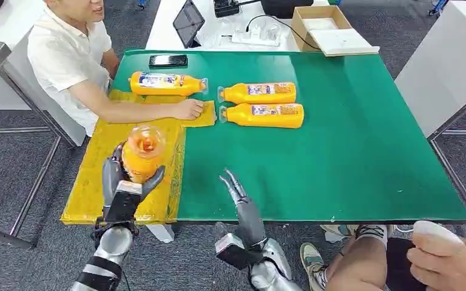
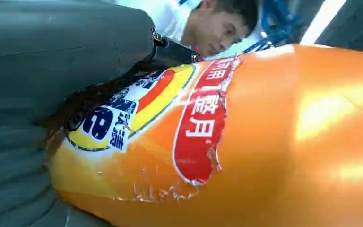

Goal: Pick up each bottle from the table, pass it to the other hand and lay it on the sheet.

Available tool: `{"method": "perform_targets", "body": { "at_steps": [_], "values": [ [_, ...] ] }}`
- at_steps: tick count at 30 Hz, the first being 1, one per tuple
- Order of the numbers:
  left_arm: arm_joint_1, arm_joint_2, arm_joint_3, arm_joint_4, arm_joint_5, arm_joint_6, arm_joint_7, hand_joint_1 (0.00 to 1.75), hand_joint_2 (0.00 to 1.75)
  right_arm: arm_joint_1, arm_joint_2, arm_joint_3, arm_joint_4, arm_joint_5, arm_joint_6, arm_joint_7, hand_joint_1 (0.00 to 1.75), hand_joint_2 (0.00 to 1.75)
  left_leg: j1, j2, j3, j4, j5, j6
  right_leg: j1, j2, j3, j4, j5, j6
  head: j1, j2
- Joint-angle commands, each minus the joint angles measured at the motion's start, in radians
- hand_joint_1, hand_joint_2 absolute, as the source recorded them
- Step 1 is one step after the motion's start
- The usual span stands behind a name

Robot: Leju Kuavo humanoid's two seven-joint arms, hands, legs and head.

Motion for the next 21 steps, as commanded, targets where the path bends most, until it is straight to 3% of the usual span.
{"method": "perform_targets", "body": {
  "at_steps": [1,3,4,6,10,21],
  "values": [
    [-0.252,0.117,-0.033,0.389,-0.801,0.220,0.283,1.75,1.75,0.122,-0.001,-0.242,-0.273,-0.063,-0.099,-0.032,0.00,0.00,0.002,-0.002,0.007,0.000,-0.003,-0.003,0.002,-0.004,0.008,0.000,-0.004,-0.004,0.000,0.000],
    [-0.364,0.140,-0.090,0.603,-1.141,0.310,0.450,1.75,1.75,0.117,0.020,-0.240,-0.262,-0.057,-0.075,-0.032,0.00,0.00,0.000,-0.002,0.004,-0.001,0.000,-0.002,0.000,-0.004,0.004,0.000,-0.001,-0.002,0.000,0.000],
    [-0.388,0.131,-0.089,0.653,-1.160,0.291,0.461,1.75,1.75,0.115,0.027,-0.235,-0.259,-0.062,-0.066,-0.032,0.00,0.00,0.001,-0.004,0.006,-0.001,0.000,-0.003,0.001,-0.005,0.007,0.000,-0.002,-0.003,0.000,0.000],
    [-0.431,0.097,-0.058,0.736,-1.097,0.189,0.415,1.75,1.75,0.124,0.033,-0.222,-0.265,-0.077,-0.056,-0.032,0.00,0.00,0.001,-0.002,0.004,-0.001,0.000,-0.002,0.002,-0.004,0.004,0.000,-0.001,-0.002,0.000,0.000],
    [-0.504,0.088,-0.079,0.866,-1.156,0.140,0.493,1.75,1.75,0.118,0.035,-0.200,-0.253,-0.086,-0.045,-0.032,0.00,0.00,0.001,-0.002,0.004,0.000,0.000,-0.002,0.001,-0.004,0.004,0.001,-0.001,-0.002,0.000,0.000],
    [-0.538,0.105,-0.041,1.006,-1.148,-0.043,0.585,1.75,1.75,0.097,0.042,-0.195,-0.206,-0.098,-0.032,-0.032,0.00,0.00,0.001,0.003,0.006,-0.001,-0.001,-0.002,0.001,0.002,0.006,0.000,-0.001,-0.002,0.000,0.000]
  ]
}}
